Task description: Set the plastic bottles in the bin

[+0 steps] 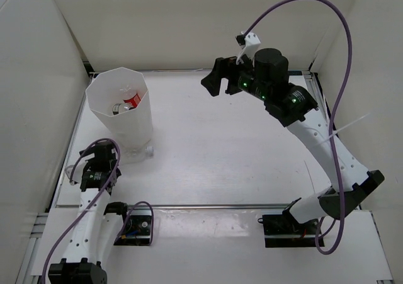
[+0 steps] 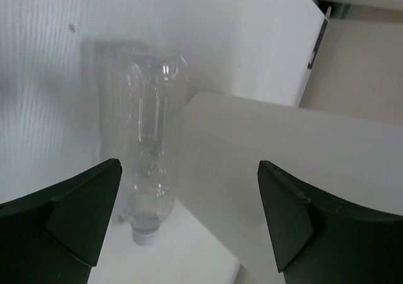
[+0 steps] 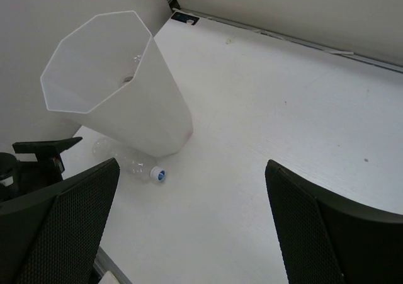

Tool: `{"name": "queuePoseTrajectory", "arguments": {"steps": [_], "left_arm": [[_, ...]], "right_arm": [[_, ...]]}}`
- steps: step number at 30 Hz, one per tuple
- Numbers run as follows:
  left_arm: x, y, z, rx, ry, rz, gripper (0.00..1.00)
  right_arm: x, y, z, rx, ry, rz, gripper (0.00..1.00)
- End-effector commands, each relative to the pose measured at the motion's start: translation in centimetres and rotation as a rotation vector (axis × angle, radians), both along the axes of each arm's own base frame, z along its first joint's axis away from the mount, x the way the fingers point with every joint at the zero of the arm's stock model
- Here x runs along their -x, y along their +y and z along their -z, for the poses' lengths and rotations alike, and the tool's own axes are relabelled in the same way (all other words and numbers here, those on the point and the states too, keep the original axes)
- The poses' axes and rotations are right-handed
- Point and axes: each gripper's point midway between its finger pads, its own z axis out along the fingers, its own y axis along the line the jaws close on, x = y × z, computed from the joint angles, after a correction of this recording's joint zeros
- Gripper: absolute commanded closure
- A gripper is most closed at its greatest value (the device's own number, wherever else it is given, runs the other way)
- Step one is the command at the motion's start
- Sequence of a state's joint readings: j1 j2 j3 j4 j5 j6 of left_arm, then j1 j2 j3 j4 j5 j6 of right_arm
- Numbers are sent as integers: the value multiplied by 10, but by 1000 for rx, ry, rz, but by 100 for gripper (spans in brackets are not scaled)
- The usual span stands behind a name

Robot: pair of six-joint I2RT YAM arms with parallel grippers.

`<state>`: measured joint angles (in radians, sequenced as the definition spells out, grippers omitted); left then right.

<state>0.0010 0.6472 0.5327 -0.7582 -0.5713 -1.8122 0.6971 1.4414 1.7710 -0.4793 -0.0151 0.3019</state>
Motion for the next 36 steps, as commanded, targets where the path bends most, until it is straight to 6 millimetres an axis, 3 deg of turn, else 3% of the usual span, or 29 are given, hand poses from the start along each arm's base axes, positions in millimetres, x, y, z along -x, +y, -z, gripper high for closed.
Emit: {"name": "queuePoseTrajectory", "arguments": {"steps": [1,2,5,7,11,17,18,23,25,26,27,28,30,31,32,33,34,35,36], "left_arm": [[-15,13,7,84,-100,-102,0],[-21,17,5,74,-121,-99,0],[-24,26,22,64,-37,-80,0],[-30,32,23,45,-21,-59,0],[-49,27,42,78,-2,21,0],[-46,18,83,117,171,146,0],[-43,10,97,157,218,198,0],[-41,-7,109,186,279,363,4],[-29,-13,109,184,256,377,14],[-25,-14,108,187,235,378,30],[-18,-14,107,188,220,371,38],[-20,-13,90,151,140,373,42],[2,-18,97,169,149,357,50],[2,-17,80,138,85,358,53],[18,-23,86,177,129,352,57],[12,-21,70,130,83,368,57],[25,-26,68,139,118,378,57],[23,-25,42,110,95,390,57],[28,-26,30,79,110,420,57]], "right_arm": [[10,-22,-20,-22,-61,13,0],[6,-24,-12,-9,-46,22,0],[7,-34,-9,-8,-45,40,0],[7,-38,-7,-11,-35,51,0],[6,-45,-5,-11,-33,62,0],[2,-54,-1,-3,-16,75,0],[0,-56,-1,-3,-16,84,0],[-2,-60,12,-15,46,103,0],[-2,-61,12,-25,54,104,0],[-2,-61,15,-31,72,108,0],[-2,-60,15,-40,80,111,0],[-1,-59,15,-41,81,102,0],[-3,-57,18,-49,101,106,0],[-5,-56,26,-39,116,107,0],[-6,-57,26,-49,124,110,0],[-6,-57,26,-49,125,110,0],[-7,-54,29,-46,134,100,0],[-6,-55,31,-48,149,103,0],[-6,-54,35,-43,156,104,0]]}}
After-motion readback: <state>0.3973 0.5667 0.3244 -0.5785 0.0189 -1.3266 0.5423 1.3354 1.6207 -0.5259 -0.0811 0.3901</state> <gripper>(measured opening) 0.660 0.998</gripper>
